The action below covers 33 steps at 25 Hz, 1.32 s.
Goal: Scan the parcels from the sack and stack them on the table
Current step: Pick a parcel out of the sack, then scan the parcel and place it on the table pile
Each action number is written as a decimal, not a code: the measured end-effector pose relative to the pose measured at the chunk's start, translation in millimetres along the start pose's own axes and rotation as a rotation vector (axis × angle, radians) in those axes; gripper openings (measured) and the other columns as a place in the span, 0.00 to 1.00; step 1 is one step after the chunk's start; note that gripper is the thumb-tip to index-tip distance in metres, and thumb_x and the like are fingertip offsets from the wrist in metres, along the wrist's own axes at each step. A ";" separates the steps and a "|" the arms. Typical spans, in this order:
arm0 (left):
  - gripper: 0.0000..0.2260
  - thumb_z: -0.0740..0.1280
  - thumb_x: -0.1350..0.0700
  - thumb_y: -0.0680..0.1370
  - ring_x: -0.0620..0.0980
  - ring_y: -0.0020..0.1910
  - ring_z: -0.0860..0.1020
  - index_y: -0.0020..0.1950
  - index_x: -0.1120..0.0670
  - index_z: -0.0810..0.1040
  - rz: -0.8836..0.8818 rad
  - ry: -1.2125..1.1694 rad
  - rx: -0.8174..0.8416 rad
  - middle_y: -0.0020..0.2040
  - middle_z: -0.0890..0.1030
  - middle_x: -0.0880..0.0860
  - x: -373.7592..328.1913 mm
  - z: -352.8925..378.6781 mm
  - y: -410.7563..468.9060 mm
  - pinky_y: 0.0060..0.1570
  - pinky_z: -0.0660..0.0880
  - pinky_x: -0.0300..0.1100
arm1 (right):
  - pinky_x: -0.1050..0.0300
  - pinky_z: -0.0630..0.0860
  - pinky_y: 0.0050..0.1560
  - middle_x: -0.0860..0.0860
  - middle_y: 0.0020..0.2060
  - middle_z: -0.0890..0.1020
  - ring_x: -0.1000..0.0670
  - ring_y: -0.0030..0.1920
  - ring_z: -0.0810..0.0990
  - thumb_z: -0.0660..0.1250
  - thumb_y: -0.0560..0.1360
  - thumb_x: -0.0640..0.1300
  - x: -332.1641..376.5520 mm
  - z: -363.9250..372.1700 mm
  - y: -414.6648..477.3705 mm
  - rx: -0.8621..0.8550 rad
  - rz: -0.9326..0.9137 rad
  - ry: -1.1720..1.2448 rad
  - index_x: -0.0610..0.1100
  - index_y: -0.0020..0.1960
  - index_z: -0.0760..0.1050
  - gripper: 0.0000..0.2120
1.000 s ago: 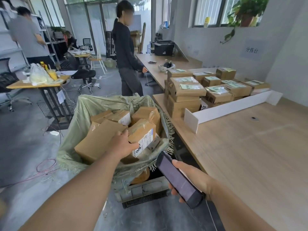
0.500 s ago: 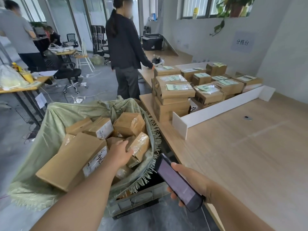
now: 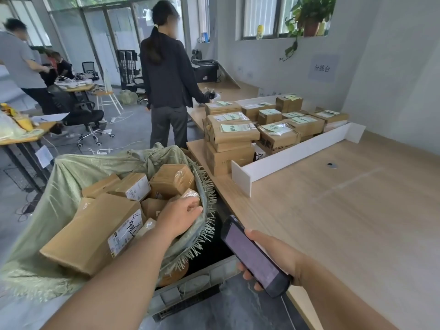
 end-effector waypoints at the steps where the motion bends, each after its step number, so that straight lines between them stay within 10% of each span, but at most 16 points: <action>1: 0.18 0.65 0.47 0.78 0.45 0.58 0.77 0.67 0.48 0.75 0.014 -0.002 0.021 0.61 0.79 0.46 -4.1 3.5 -5.5 0.62 0.73 0.47 | 0.54 0.77 0.35 0.43 0.39 0.78 0.47 0.38 0.78 0.57 0.79 0.63 -6.9 0.4 -8.1 -0.017 0.003 0.000 0.37 0.52 0.75 0.28; 14: 0.17 0.66 0.47 0.77 0.48 0.57 0.78 0.65 0.49 0.77 0.291 -0.016 0.349 0.60 0.80 0.49 -99.6 77.0 -116.0 0.62 0.73 0.48 | 0.51 0.77 0.37 0.43 0.42 0.80 0.46 0.39 0.80 0.55 0.79 0.65 -142.7 11.1 -145.5 -0.310 -0.043 0.218 0.38 0.58 0.75 0.31; 33: 0.17 0.66 0.47 0.77 0.47 0.55 0.77 0.66 0.48 0.75 0.867 0.076 0.655 0.56 0.79 0.47 -436.4 278.6 -368.8 0.59 0.73 0.45 | 0.43 0.78 0.48 0.41 0.48 0.83 0.43 0.46 0.82 0.60 0.70 0.68 -370.5 -78.8 -481.5 -0.878 -0.152 0.408 0.42 0.62 0.75 0.34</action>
Point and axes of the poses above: each hand's wrist, its own y-axis towards the middle knuckle, its own z-axis out of the palm, x = y × z, the point moved 5 cm from there along y, towards the middle knuckle
